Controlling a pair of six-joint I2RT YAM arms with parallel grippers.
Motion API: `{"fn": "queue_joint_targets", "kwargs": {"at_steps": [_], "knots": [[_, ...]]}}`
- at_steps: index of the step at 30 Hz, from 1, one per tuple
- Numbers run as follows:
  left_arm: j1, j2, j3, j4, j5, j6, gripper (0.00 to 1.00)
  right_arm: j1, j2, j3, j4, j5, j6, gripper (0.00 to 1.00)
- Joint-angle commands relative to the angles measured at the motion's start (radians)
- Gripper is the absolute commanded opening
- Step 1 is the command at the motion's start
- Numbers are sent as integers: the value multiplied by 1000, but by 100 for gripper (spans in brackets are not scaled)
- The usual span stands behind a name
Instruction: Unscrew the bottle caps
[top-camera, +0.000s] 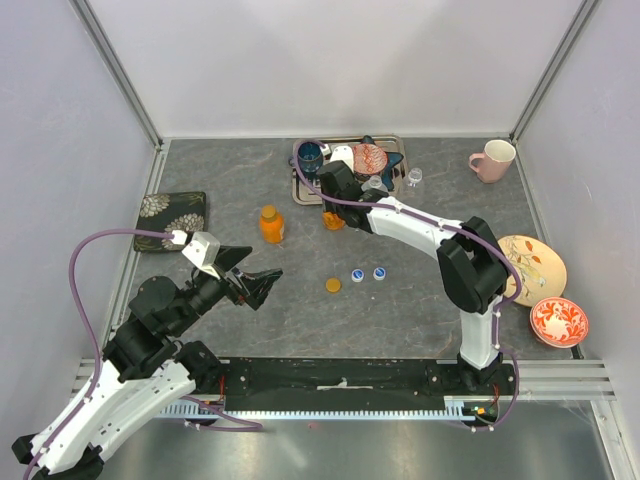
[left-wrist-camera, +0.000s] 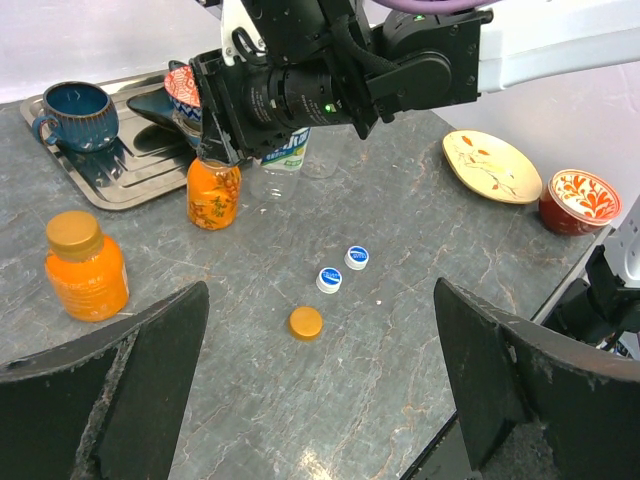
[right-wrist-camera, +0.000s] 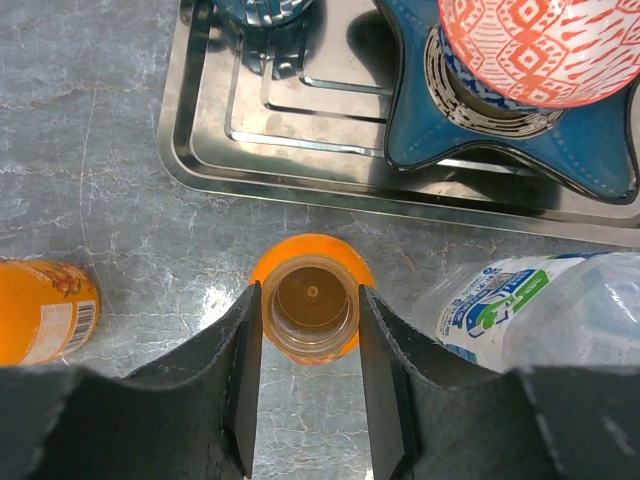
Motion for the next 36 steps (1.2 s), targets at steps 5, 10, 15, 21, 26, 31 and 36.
{"fn": "queue_joint_targets", "kwargs": {"at_steps": [5,10,15,21,26,31,36], "knots": [[3,-7,-7,18,-10,-7,99,1,36,35,-10,-25,16,4],[3,-1,-9,18,-10,-6,99,-1,28,37,-16,-23,16,36],[3,5,-7,21,-6,-10,99,1,16,61,-33,-20,10,53],[3,8,-2,24,-6,-9,99,1,7,81,-48,-14,2,64],[3,11,-1,25,-6,-7,99,1,-10,90,-53,-17,16,71],[3,5,7,18,-22,2,99,16,-101,110,-33,-54,33,73],[3,-50,2,-50,-293,-13,98,44,-116,144,34,-317,30,72]]}}
